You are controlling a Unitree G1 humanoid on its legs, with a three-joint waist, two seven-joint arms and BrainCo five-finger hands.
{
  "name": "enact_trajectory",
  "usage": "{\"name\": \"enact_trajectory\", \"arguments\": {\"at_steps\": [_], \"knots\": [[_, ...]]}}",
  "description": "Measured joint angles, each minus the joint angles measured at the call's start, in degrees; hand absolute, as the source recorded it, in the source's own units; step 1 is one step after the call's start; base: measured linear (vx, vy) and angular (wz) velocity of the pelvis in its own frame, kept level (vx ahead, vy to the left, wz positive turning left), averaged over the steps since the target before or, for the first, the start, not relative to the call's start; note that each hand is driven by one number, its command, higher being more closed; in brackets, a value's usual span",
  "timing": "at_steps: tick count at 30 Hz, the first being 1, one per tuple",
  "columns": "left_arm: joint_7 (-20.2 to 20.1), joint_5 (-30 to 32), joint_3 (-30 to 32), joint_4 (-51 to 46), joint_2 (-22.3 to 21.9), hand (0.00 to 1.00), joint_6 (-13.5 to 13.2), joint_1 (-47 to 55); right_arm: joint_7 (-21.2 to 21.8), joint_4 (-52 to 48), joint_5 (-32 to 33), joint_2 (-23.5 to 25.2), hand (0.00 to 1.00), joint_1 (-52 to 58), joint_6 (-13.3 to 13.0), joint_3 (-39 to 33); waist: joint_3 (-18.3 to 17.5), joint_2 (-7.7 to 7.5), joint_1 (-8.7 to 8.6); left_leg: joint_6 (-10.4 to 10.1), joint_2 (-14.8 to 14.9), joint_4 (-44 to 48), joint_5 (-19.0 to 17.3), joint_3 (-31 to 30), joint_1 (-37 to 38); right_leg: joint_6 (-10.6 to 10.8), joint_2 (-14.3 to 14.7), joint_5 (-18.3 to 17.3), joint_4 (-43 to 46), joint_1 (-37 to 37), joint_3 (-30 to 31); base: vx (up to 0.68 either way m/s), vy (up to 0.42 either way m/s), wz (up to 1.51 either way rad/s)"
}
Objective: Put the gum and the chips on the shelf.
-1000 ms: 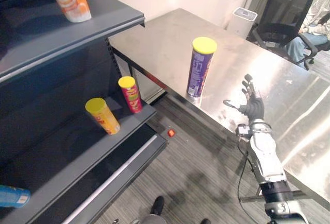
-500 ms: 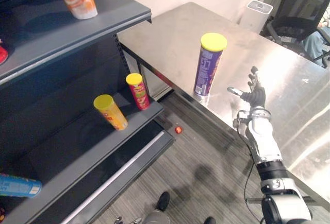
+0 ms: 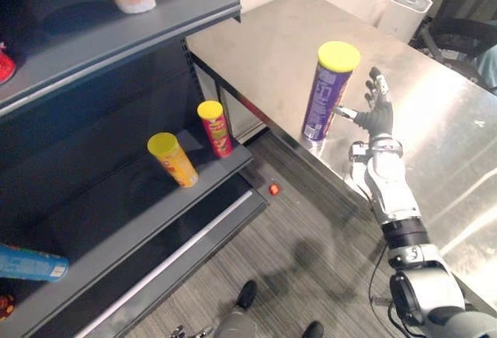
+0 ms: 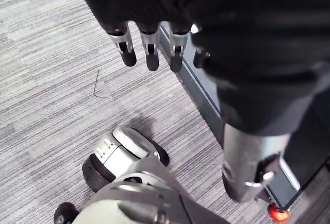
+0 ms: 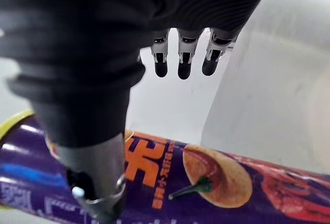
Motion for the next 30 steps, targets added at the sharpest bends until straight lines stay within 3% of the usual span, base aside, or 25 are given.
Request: {"name": "enact_trajectory", "arguments": {"at_steps": [17,18,30], "knots": [[0.0,0.0,0.1,0.0,0.0,0.00,0.0,-0.1,2.1,-1.3,0.0,-0.4,0.00,-1.4,0.0,3.7,0.6,-1.13,1.15,0.0,0.0,0.2,0.2,-0.1,-0.6,0.0,0.0,0.0,0.2,-0.6,-0.1,0.00,0.000,0.00],[0.0,0.0,0.1,0.0,0.0,0.00,0.0,-0.1,2.1,-1.2,0.0,-0.4,1.00,-1.6,0.0,4.0,0.6,-1.17,1.17,0.0,0.0,0.1,0.2,-0.2,-0.6,0.0,0.0,0.0,0.2,-0.6,-0.1,0.00,0.000,0.00],[0.1,0.0,-0.1,0.2,0.1,0.00,0.0,-0.1,1.1,0.6,0.0,-0.3,1.00,-3.7,0.3,3.7,0.6,-1.25,1.34,-0.2,0.1,-0.1,0.5,-1.5,-0.7,-0.2,-0.1,-1.0,1.8,-0.7,-1.1,0.00,0.001,0.04]]}}
